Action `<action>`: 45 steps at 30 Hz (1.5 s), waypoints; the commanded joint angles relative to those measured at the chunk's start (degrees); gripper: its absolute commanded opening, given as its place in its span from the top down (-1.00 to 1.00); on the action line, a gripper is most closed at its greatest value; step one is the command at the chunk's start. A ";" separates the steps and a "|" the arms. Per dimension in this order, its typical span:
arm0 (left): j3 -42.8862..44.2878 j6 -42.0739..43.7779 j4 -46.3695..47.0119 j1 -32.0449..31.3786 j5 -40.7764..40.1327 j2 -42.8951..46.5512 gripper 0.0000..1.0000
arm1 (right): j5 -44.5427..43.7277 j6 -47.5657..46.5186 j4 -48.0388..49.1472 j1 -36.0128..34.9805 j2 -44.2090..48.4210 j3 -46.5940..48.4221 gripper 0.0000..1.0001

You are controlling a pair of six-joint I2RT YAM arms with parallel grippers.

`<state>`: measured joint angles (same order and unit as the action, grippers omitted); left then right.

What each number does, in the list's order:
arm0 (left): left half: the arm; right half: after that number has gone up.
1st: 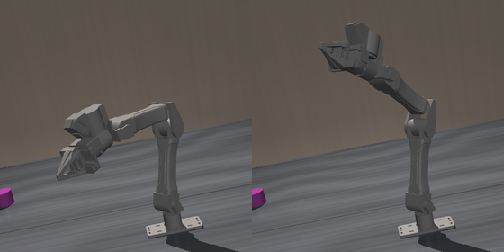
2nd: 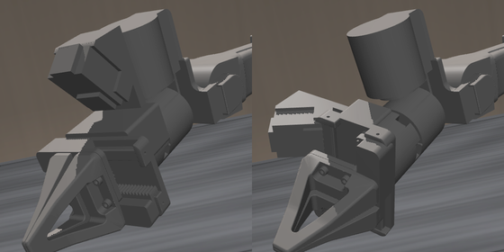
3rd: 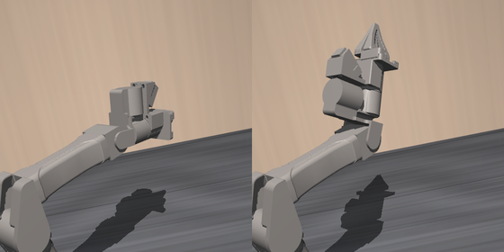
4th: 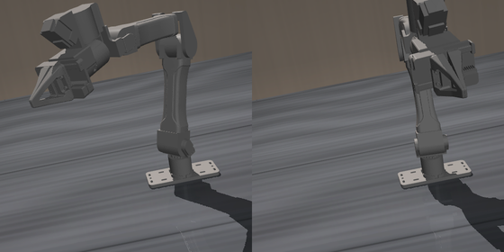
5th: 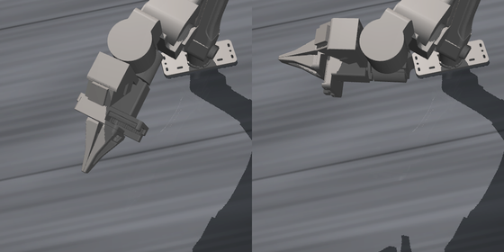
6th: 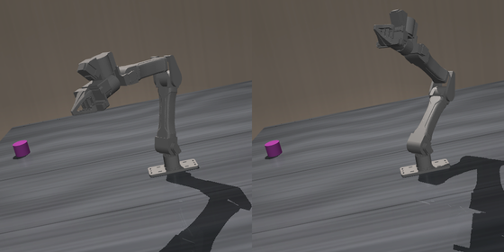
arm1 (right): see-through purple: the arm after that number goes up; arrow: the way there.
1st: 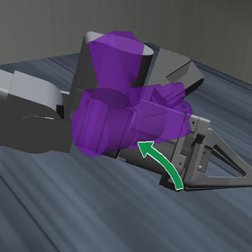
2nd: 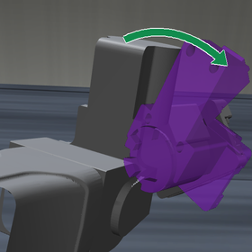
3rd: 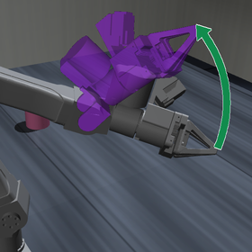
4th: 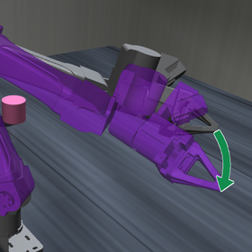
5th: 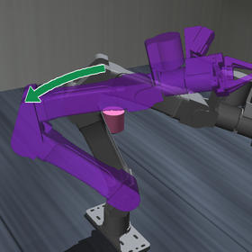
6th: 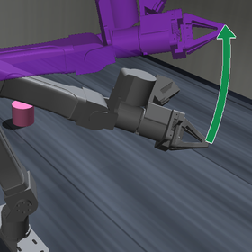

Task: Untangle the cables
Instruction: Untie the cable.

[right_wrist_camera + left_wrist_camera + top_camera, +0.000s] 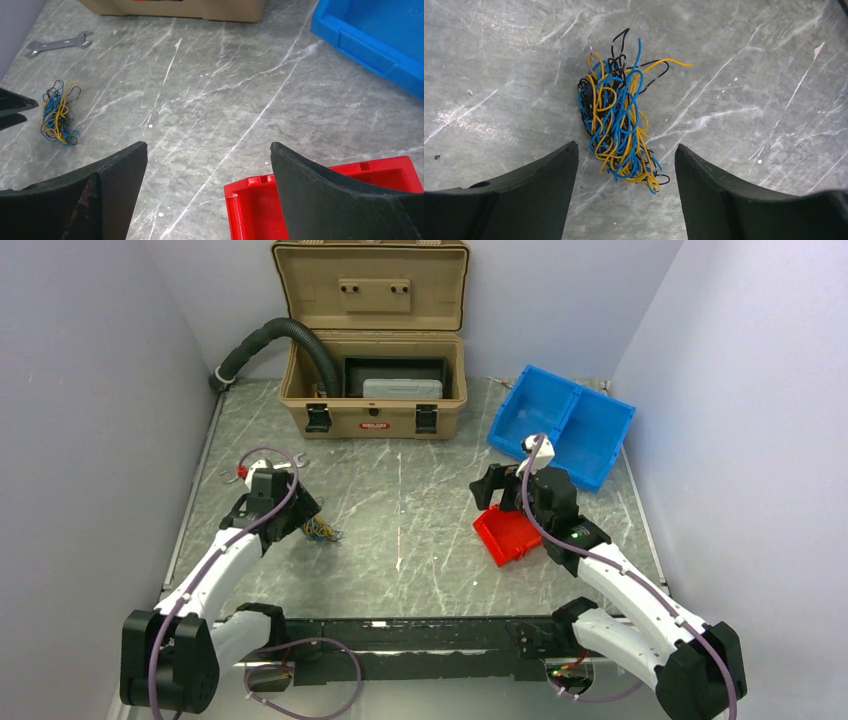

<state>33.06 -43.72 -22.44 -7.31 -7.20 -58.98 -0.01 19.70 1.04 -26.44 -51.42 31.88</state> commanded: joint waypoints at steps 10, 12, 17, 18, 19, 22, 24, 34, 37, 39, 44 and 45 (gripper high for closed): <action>2.12 -5.24 -2.93 0.12 -3.70 -8.67 -0.25 | 2.09 0.71 4.61 0.05 -0.79 0.86 -0.89; 1.38 -5.57 -1.37 0.10 -1.89 -10.34 -0.18 | 2.28 1.02 4.68 0.00 -0.81 0.51 -0.88; -1.52 -5.49 7.12 -0.05 7.07 -14.42 0.49 | 2.96 1.23 4.47 -0.08 -0.57 0.24 -0.88; -1.80 -5.37 8.87 -0.26 9.57 -15.02 0.87 | 3.02 1.03 4.19 -0.07 -0.55 0.33 -0.88; -1.92 -5.43 10.18 -0.74 11.68 -15.39 1.00 | 2.88 0.77 3.71 -0.01 -0.58 0.56 -0.88; -2.37 -3.72 16.49 -3.55 17.91 -14.84 1.00 | 2.26 0.22 2.63 -0.01 -0.66 0.94 -0.88; -2.28 -0.99 23.98 -6.41 24.92 -13.99 1.00 | 2.93 0.36 2.75 -0.02 -0.78 0.81 -0.89; -0.16 4.51 53.70 -14.52 47.31 -21.67 1.00 | 13.65 2.97 5.68 -0.13 -8.54 0.75 -0.85; 1.03 6.61 57.13 -14.57 48.85 -26.95 1.00 | 15.67 3.31 5.92 -1.09 -14.16 1.83 -0.75; 0.17 6.60 62.61 -14.55 50.31 -30.41 1.00 | 15.52 3.35 5.00 -2.84 -18.65 3.82 -0.68; 1.48 8.35 66.96 -14.64 54.23 -36.47 1.00 | 18.58 3.07 10.57 -9.48 -27.32 7.32 -0.39; 1.30 8.11 67.57 -14.79 53.88 -36.66 1.00 | 18.97 3.39 12.05 -10.36 -28.42 7.58 -0.37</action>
<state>32.34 -38.00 36.69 -21.93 41.89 -94.59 15.03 22.61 5.13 -32.84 -76.79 35.75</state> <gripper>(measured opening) 0.035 0.716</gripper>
